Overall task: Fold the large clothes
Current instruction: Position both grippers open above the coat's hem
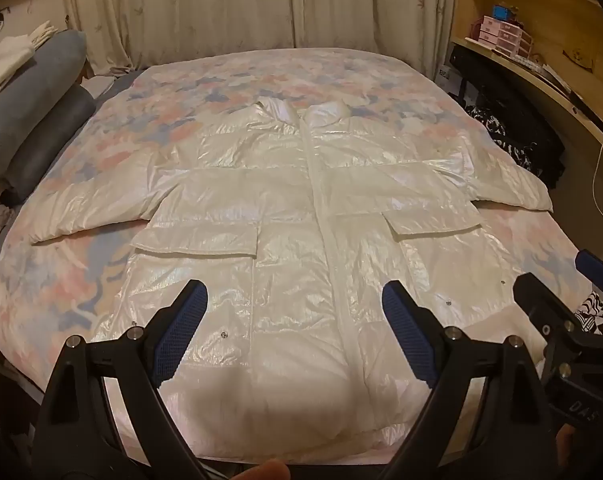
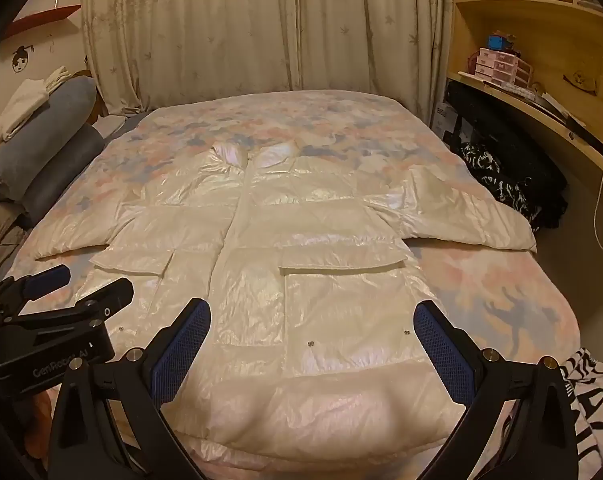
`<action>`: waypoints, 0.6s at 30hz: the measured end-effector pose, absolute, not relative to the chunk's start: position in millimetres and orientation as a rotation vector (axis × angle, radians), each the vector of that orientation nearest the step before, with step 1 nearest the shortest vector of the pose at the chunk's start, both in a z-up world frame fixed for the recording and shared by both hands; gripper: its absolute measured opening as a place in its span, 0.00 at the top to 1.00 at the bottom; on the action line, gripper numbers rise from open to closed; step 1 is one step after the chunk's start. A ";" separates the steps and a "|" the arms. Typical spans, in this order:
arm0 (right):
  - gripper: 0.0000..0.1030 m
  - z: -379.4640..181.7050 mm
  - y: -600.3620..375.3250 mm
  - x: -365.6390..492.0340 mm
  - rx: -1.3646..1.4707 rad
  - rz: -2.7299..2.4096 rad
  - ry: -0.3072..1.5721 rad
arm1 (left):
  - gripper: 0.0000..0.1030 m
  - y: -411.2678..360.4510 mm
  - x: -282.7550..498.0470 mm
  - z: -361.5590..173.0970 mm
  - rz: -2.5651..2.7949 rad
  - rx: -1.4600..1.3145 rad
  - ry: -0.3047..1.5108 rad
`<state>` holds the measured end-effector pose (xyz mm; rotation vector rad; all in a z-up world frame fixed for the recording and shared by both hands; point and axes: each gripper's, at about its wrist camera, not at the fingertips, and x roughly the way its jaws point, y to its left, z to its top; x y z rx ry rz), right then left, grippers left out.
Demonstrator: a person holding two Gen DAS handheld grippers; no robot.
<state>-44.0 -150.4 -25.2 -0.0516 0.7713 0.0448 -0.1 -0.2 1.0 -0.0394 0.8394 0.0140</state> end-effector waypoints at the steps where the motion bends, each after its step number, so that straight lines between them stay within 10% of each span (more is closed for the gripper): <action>1: 0.01 -25.4 -149.8 -44.3 -0.067 0.037 0.775 | 0.14 -0.2 0.1 1.5 0.015 -0.037 0.836; 18: 0.01 -21.0 -153.6 -58.6 -0.029 0.030 0.770 | 0.14 -9.6 -24.4 12.1 -0.036 -0.023 0.800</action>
